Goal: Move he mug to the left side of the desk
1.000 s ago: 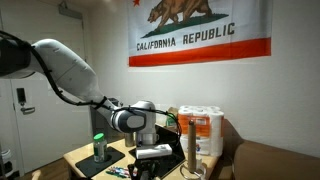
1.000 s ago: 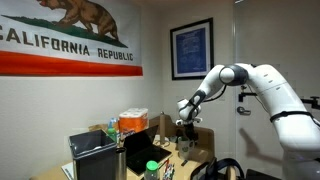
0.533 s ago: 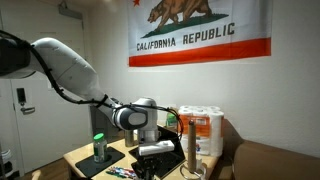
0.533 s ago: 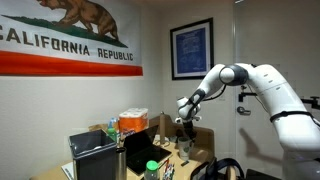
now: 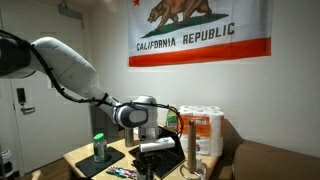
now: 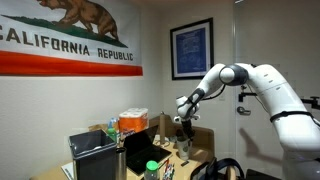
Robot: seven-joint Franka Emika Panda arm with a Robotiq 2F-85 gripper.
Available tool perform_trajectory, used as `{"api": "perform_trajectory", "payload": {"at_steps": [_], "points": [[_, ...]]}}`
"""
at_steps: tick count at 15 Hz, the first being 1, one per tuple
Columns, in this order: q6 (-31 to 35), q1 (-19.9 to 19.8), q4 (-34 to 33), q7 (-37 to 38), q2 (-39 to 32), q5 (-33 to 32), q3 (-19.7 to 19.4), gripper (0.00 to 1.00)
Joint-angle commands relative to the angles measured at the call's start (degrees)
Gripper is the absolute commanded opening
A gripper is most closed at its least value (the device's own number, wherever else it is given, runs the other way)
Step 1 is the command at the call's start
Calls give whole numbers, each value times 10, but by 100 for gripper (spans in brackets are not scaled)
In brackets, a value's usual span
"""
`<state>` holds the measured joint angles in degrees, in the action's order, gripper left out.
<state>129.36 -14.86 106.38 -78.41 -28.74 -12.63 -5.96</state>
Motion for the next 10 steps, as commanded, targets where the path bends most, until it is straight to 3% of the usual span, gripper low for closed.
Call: {"api": "perform_trajectory", "payload": {"at_steps": [1, 10], "points": [[-6, 1, -15, 6, 20, 15, 10, 10], [-9, 7, -45, 2, 17, 24, 22, 10]]}}
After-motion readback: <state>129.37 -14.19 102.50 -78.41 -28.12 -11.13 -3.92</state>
